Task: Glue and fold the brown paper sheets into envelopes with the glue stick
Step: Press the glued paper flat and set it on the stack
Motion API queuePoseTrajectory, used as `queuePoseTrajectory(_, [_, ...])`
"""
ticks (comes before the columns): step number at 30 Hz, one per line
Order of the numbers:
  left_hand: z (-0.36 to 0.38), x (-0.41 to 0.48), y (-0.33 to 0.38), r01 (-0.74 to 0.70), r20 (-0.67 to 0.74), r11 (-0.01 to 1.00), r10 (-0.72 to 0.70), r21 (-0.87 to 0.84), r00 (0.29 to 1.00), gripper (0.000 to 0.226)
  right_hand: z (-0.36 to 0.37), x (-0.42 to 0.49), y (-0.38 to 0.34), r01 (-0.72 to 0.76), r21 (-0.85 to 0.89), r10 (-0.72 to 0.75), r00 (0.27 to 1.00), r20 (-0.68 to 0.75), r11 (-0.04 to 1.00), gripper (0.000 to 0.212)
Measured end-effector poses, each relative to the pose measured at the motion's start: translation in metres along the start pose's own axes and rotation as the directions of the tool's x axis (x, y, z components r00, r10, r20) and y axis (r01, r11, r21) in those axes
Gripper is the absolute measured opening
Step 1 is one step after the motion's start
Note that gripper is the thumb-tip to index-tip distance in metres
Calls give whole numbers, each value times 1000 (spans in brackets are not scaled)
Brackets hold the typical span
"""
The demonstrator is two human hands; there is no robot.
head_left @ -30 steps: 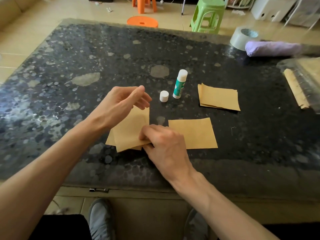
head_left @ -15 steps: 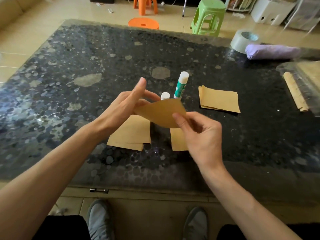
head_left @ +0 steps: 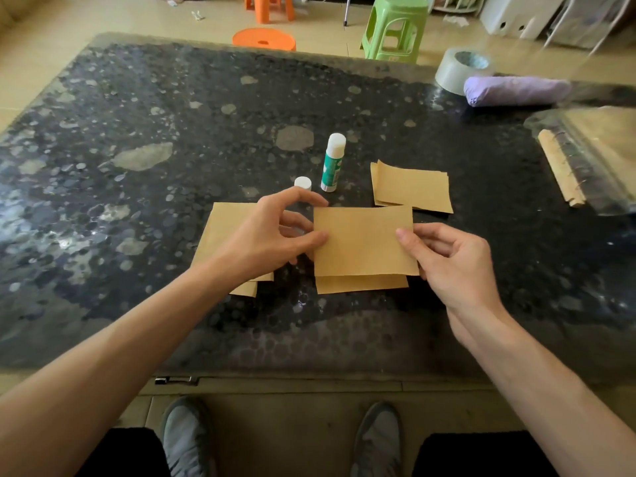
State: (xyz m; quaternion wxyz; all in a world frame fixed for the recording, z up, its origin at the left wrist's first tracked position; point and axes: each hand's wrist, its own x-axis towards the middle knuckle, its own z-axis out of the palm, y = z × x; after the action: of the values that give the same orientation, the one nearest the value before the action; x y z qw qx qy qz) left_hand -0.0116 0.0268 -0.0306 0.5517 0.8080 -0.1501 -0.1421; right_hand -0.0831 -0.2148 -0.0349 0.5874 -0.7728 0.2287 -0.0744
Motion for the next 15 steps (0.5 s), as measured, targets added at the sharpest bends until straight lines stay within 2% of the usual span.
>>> queuePoseTrajectory(6, [-3, 4, -14, -64, -89, 985, 79, 159, 993, 24, -10, 7, 3, -100, -40, 102, 994, 38, 994, 20])
queuePoseTrajectory(12, [-9, 2, -23, -84, -97, 968, 110, 236, 989, 20, -6, 8, 4, -75, -108, 81, 996, 49, 991, 26])
queuePoseTrajectory(15, [-9, 0, -25, -121, -101, 926, 167, 358, 981, 20, -4, 8, 6, -59, -136, 66, 997, 43, 989, 25])
